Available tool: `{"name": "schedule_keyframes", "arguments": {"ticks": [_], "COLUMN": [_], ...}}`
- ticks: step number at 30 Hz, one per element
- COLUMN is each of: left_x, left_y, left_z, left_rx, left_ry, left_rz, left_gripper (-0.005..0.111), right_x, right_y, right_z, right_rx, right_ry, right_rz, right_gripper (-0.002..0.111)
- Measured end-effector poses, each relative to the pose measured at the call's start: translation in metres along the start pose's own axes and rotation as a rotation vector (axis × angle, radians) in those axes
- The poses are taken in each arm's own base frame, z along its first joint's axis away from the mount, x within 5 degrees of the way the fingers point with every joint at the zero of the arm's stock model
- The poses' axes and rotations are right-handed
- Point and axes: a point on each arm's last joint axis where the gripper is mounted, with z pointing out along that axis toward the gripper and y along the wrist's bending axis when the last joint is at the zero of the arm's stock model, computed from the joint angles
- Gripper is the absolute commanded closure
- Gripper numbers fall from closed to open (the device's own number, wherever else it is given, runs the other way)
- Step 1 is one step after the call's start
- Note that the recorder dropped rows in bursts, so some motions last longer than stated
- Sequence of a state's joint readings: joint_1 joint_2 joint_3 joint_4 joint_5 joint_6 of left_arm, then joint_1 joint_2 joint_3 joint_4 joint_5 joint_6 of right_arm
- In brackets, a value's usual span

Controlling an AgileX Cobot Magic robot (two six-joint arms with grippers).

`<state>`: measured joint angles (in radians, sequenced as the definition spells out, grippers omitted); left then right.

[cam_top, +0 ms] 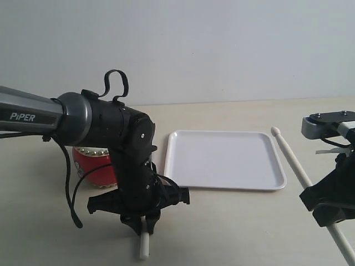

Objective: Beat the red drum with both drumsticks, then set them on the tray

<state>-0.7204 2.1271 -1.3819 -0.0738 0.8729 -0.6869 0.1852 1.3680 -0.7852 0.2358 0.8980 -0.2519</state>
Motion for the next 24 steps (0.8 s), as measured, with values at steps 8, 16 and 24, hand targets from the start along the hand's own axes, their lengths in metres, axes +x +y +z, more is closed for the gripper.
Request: {"name": "schedule_keyframes", "arguments": {"ticks": [8, 16, 24], "left_x": [0.003, 0.028, 0.061], "left_y": [0.000, 0.018, 0.080], "left_z": [-0.032, -0.121, -0.165], "left_rx": [0.031, 0.107, 0.087], "left_ry": [-0.038, -0.204, -0.273], "left_rz": [0.147, 0.329, 0.394], "left_gripper": [0.107, 0.107, 0.107], "right_x": [0.001, -0.001, -0.035], "right_y": [0.000, 0.005, 0.007], "right_z": [0.000, 0.000, -0.002], "right_rx": [-0.003, -0.064, -0.145], "right_ry": [0.008, 0.069, 0.181], "right_rz": [0.001, -0.013, -0.029], "right_gripper": [0.108, 0.108, 0.108]}}
